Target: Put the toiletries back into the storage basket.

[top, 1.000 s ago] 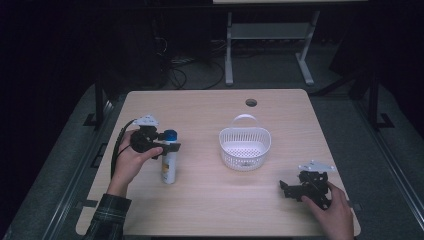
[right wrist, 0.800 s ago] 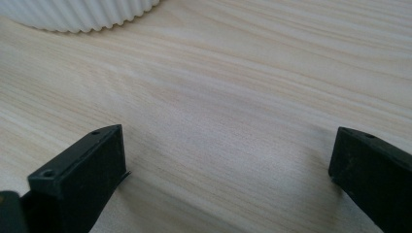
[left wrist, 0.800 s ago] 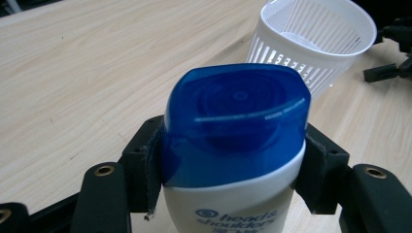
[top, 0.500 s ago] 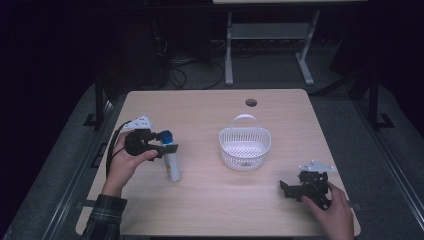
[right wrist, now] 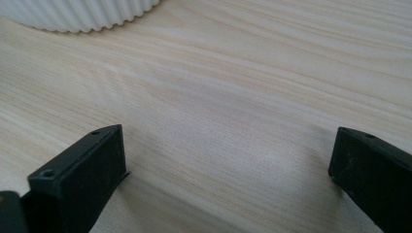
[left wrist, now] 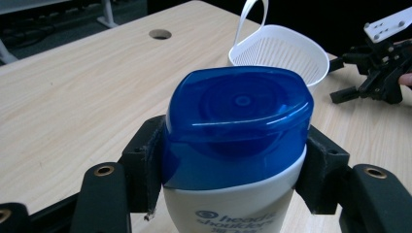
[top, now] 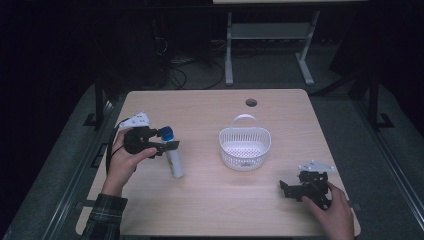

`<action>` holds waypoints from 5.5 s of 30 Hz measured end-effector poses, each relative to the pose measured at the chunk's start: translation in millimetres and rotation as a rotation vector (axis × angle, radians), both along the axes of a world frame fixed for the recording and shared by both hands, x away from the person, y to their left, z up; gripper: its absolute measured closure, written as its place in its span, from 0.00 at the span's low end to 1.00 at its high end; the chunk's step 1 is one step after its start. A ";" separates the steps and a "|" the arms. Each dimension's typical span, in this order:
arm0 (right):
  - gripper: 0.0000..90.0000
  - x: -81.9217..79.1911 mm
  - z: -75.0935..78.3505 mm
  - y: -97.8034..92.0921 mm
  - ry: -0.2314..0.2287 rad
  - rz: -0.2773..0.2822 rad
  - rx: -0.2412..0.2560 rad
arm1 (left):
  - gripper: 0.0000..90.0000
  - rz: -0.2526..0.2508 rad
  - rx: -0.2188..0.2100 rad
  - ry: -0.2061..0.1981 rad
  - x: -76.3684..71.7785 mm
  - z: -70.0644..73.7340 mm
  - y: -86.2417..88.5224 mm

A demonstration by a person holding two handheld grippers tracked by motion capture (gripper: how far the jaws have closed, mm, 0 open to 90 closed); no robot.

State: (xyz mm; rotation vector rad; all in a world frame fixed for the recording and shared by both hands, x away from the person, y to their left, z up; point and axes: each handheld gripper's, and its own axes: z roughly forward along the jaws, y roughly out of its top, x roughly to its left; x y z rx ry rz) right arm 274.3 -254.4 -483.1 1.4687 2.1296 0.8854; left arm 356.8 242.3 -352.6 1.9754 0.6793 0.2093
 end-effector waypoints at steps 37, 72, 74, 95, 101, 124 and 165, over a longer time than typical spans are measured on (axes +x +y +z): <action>0.00 0.0 0.1 0.0 0.000 0.001 0.002 | 0.40 -0.063 -0.026 -0.082 15.8 53.8 -46.2; 0.00 -0.1 0.1 0.1 -0.001 0.000 0.002 | 0.40 -0.149 -0.040 -0.117 38.7 78.3 -111.9; 0.00 -0.1 0.0 0.1 -0.001 0.000 0.002 | 0.40 -0.152 -0.039 -0.121 39.8 78.2 -116.1; 0.00 -0.1 0.1 0.1 0.000 0.001 0.002 | 0.40 -0.184 -0.060 -0.128 53.1 67.5 -151.5; 0.00 0.0 0.1 0.0 0.000 0.001 0.002 | 0.40 -0.192 -0.054 -0.127 54.7 60.8 -156.9; 0.00 0.0 0.1 0.1 0.000 0.000 0.003 | 0.40 -0.199 -0.018 -0.123 55.8 30.7 -162.5; 0.00 0.0 0.0 0.1 0.000 0.000 0.001 | 0.40 -0.199 0.060 -0.068 57.6 -21.9 -169.1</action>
